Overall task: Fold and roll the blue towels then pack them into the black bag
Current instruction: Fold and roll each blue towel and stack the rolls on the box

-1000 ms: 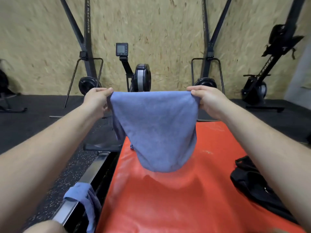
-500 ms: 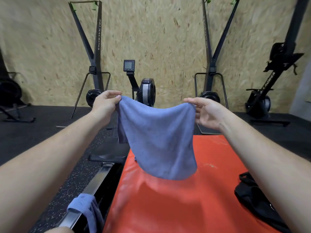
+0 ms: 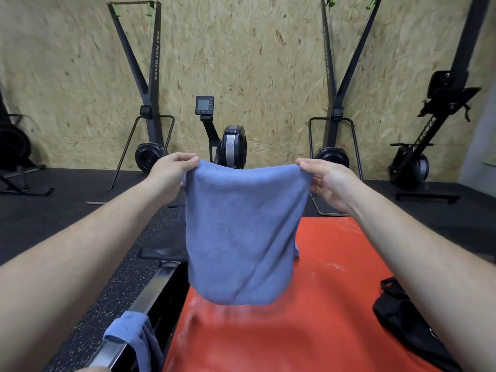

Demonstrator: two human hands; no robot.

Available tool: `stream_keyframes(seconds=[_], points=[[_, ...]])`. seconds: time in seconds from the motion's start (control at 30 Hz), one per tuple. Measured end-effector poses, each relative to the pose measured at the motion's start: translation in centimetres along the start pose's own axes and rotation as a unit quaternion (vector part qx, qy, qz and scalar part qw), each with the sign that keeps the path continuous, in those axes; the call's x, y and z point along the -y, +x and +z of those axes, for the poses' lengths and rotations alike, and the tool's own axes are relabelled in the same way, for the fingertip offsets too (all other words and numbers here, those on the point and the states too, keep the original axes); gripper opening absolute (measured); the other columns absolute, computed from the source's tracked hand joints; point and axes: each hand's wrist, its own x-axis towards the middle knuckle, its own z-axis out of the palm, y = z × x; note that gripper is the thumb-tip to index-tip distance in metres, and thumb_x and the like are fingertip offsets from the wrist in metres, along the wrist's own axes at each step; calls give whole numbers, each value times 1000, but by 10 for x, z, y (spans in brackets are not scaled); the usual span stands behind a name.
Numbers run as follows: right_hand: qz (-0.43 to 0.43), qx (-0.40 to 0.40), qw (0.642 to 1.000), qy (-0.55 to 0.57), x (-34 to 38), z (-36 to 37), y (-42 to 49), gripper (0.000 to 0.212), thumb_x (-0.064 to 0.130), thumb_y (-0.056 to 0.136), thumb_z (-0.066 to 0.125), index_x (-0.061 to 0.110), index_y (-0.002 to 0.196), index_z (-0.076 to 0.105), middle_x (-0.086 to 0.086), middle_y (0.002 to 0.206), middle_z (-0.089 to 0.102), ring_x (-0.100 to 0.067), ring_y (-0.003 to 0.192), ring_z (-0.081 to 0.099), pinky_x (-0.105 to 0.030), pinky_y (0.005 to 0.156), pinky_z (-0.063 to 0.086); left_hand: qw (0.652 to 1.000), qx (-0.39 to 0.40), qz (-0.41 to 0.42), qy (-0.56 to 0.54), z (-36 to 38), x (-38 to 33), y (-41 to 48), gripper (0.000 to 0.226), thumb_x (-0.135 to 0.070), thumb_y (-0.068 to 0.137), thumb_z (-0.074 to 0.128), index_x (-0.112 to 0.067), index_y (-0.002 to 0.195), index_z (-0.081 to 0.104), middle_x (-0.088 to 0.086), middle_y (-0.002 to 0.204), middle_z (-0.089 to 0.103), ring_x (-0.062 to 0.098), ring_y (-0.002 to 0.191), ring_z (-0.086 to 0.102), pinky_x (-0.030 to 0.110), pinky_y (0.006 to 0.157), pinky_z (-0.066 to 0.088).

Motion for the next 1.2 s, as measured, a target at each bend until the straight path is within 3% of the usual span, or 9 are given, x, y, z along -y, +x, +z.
stream_keyframes(seconds=[0.1, 0.2, 0.33, 0.57, 0.73, 0.83, 0.93, 1.07, 1.2], points=[[-25, -30, 999, 15, 2, 0, -1, 32, -3, 88, 64, 9, 117, 71, -9, 110, 72, -16, 92, 66, -21, 71, 51, 1000, 24, 6, -8, -3, 1, 0, 18, -8, 87, 74, -19, 101, 74, 1, 112, 69, 12, 102, 62, 24, 80, 46], [-21, -49, 998, -39, 0, -2, 2, 37, -7, 85, 59, 20, 106, 75, -6, 112, 72, -18, 92, 63, -26, 75, 48, 996, -5, 35, 79, -6, 4, -1, 13, -16, 87, 75, -24, 96, 75, 2, 113, 70, 18, 112, 62, 34, 96, 48], [-44, -72, 981, -172, -8, -5, 3, 28, 5, 87, 62, 26, 92, 79, -2, 106, 75, -20, 98, 66, -34, 86, 54, 981, -37, 85, 173, -3, 4, -11, 9, -22, 93, 68, -27, 91, 75, -5, 102, 73, 14, 103, 64, 35, 88, 51], [-24, -37, 989, -144, 10, -9, -23, 32, 3, 78, 74, 21, 104, 76, -6, 112, 73, -21, 110, 68, -41, 99, 54, 983, 32, 98, 151, -14, -11, -33, 33, -11, 84, 78, -18, 115, 71, -3, 113, 71, 8, 105, 64, 23, 91, 50], [-71, -18, 975, -207, 36, -15, -43, 29, 2, 81, 76, 18, 104, 75, -5, 97, 75, -10, 78, 68, -21, 69, 55, 931, -9, 204, 304, -22, -34, -48, 18, -24, 86, 77, -29, 102, 73, -16, 93, 69, 1, 86, 61, 21, 74, 45], [-76, -32, 961, -265, 34, -15, -37, 14, 9, 86, 73, 21, 94, 77, 0, 89, 76, -11, 77, 67, -26, 73, 54, 910, -7, 223, 350, -17, -36, -47, 2, -24, 90, 73, -22, 90, 73, -12, 73, 60, 4, 68, 52, 24, 61, 38], [-69, -42, 946, -315, 25, -17, -30, 11, 13, 90, 70, 22, 91, 76, 5, 85, 73, -8, 74, 62, -20, 63, 45, 899, 0, 209, 385, -11, -25, -37, 10, -23, 91, 73, -15, 85, 72, -6, 68, 58, 9, 62, 50, 26, 56, 35], [-47, -49, 935, -348, -1, -18, -12, 13, 11, 91, 68, 21, 86, 75, 1, 83, 72, -11, 72, 61, -21, 61, 46, 902, -8, 150, 404, -5, 2, -24, 16, -28, 91, 72, -16, 83, 67, 3, 77, 66, 19, 65, 61, 35, 58, 48], [-18, -87, 953, -289, -21, -13, 10, 9, 8, 93, 65, 12, 87, 72, -6, 77, 68, -14, 56, 65, -21, 46, 46, 948, -8, 98, 303, 7, 21, -12, 13, -19, 94, 68, -8, 88, 65, 14, 75, 72, 25, 61, 72, 44, 68, 61]])
